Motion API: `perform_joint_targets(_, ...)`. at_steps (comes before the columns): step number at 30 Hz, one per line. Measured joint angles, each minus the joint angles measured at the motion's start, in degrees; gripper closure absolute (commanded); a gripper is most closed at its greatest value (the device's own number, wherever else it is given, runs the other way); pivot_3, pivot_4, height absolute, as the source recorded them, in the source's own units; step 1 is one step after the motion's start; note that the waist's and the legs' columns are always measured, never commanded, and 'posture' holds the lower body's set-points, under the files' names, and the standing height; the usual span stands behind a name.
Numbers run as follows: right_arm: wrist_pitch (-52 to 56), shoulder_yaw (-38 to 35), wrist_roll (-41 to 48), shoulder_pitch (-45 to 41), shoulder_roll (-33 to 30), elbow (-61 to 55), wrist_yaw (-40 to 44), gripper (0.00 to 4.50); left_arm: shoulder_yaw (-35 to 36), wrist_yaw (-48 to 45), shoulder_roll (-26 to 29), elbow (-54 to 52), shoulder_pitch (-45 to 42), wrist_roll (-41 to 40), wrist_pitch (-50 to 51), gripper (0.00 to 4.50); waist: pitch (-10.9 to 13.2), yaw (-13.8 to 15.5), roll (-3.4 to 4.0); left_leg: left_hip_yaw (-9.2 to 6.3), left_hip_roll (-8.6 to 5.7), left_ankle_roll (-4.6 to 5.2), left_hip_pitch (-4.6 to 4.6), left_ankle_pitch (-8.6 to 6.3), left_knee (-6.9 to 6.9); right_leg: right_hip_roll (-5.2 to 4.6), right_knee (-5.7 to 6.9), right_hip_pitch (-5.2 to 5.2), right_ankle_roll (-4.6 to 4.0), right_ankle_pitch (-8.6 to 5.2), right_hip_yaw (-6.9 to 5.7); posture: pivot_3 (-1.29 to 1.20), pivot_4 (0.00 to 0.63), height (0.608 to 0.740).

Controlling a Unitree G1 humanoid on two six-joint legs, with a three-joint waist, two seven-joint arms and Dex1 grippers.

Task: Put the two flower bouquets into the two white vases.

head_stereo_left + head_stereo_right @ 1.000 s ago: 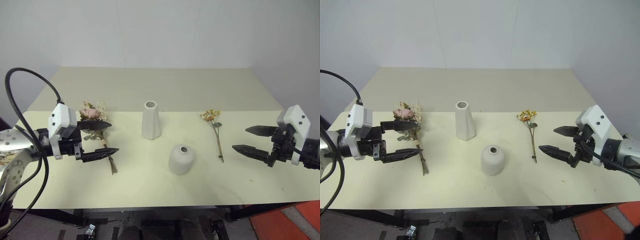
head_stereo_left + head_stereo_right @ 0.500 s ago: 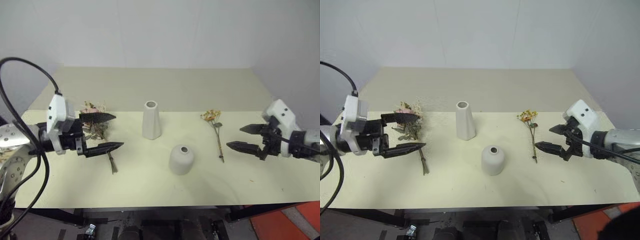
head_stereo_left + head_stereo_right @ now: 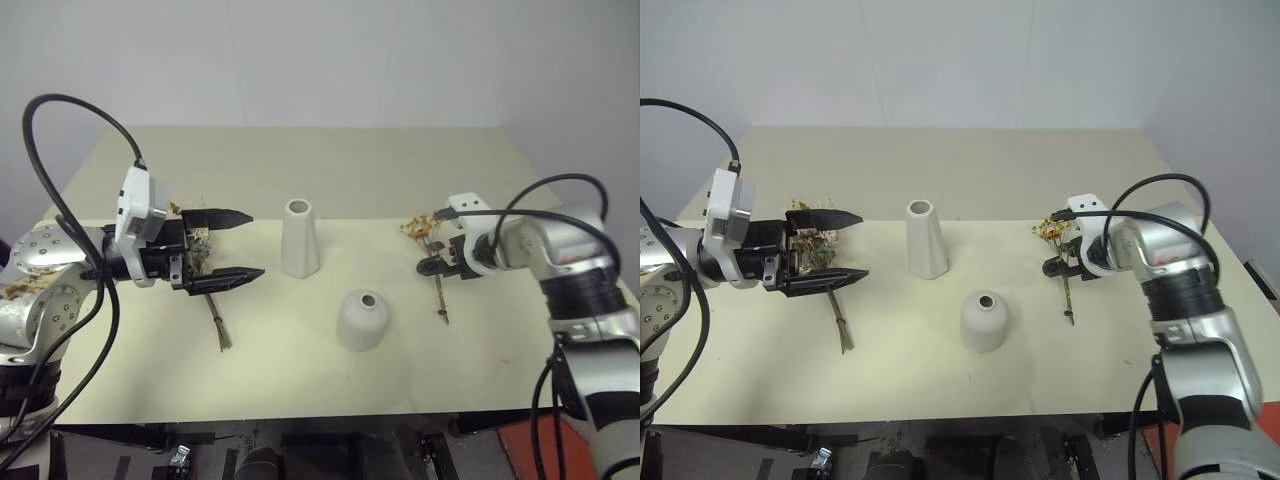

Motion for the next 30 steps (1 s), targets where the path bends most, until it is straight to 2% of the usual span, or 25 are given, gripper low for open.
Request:
perform_joint_targets(2,-1.89,0.20,-2.33,-0.81,2.18,5.49,-1.38,0.01,0.13,-0.01,0.03,-0.10,0.18,0.01,0.00,0.00,0.00,0.01,0.01,0.01,-0.07,-0.05,-0.50,0.03,0.05,-0.06,-0.01,-0.48,0.07,0.05,0.00,0.00,0.150,0.740)
perform_joint_targets(5,-5.09,0.63,-4.81,-2.16,4.39,11.94,-1.71,0.01,0.44,0.09,0.07,-0.38,0.75,0.01,0.02,0.00,0.00,-0.27,0.01,0.02,-0.07,-0.30,-0.61,0.17,0.03,-0.07,-0.11,-0.56,0.10,0.06,0.00,0.00,0.150,0.740)
perform_joint_targets(8,-8.89,0.59,-7.10,-4.83,6.01,17.97,-1.93,0.60,0.68,0.61,0.07,-1.02,1.17,0.02,0.02,0.00,0.00,-0.62,0.01,0.02,-0.06,-0.20,-0.56,0.11,0.03,-0.06,-0.09,-0.53,0.11,0.07,0.00,0.00,0.150,0.740)
perform_joint_targets(19,-11.50,-0.23,-9.10,-5.48,6.60,21.68,2.08,4.32,2.08,1.19,0.36,-2.63,2.92,0.00,0.05,0.00,0.00,-0.71,0.01,0.00,-0.03,-0.29,-0.40,0.18,0.06,-0.01,0.07,-0.49,0.00,0.21,0.00,0.00,0.150,0.740)
perform_joint_targets(20,-11.15,-0.56,-9.09,-5.46,6.55,21.61,2.12,4.45,2.08,1.19,0.36,-2.63,2.93,0.01,0.05,0.00,0.00,-0.70,0.01,0.00,-0.03,-0.29,-0.39,0.19,0.05,-0.01,0.07,-0.49,0.00,0.22,0.00,0.00,0.150,0.740)
perform_joint_targets(25,-8.66,-8.65,-7.88,-3.33,6.51,17.01,0.14,4.45,2.07,1.07,0.41,-2.57,2.92,0.11,0.03,0.00,0.00,-0.65,0.01,-0.02,-0.02,-0.30,-0.40,0.20,0.05,0.00,0.25,-0.50,0.00,0.22,0.00,0.00,0.150,0.740)
perform_joint_targets(30,-13.19,-18.60,-4.84,11.36,5.84,-6.42,-0.69,4.45,1.91,0.43,0.46,-2.08,2.82,0.24,0.01,0.00,-0.01,-0.27,0.02,-0.08,-0.03,-0.30,-0.49,0.19,0.06,-0.01,0.17,-0.50,0.01,0.22,-0.05,0.00,0.150,0.740)
